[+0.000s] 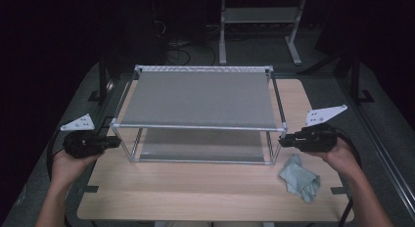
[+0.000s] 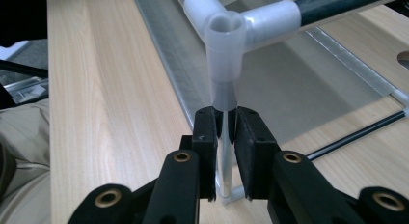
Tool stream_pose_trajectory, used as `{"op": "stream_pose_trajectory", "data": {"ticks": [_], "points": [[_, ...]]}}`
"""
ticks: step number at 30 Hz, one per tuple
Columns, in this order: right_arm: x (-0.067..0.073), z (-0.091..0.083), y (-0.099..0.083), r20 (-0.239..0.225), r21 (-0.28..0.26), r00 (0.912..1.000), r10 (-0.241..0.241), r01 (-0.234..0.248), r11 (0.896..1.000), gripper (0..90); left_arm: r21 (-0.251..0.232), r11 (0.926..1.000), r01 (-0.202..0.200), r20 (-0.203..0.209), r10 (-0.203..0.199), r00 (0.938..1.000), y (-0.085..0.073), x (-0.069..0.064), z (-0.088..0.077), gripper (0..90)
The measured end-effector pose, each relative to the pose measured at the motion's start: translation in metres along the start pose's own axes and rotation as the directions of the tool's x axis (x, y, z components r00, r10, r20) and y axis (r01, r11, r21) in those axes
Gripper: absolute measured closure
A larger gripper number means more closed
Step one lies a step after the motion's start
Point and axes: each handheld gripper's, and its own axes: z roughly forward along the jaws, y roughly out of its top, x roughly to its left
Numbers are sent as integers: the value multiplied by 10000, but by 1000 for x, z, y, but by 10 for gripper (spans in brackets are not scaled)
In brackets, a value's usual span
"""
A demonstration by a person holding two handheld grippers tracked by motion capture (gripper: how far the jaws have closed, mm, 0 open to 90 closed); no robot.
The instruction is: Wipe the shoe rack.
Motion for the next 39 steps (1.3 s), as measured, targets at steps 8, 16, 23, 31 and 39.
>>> {"op": "stream_pose_trajectory", "data": {"ticks": [8,16,23,31,39], "points": [[2,1,0,-30,0,10000,-65,65,10000,791,170,9998,-57,-202,60,9998,5,4,3,810],[5,1,-2,-136,-71,9998,-159,158,9999,793,300,9995,95,-510,-80,9987,19,17,16,811],[10,1,-3,-210,-194,9994,-293,289,9994,795,236,9984,519,-653,-503,9966,26,28,23,811],[13,5,-3,-370,-305,9988,-328,317,9990,794,252,9989,402,-643,-385,9972,18,24,9,809],[16,5,-2,-348,-277,9987,-381,372,9989,796,241,9991,337,-473,-326,9983,20,25,14,840]]}}
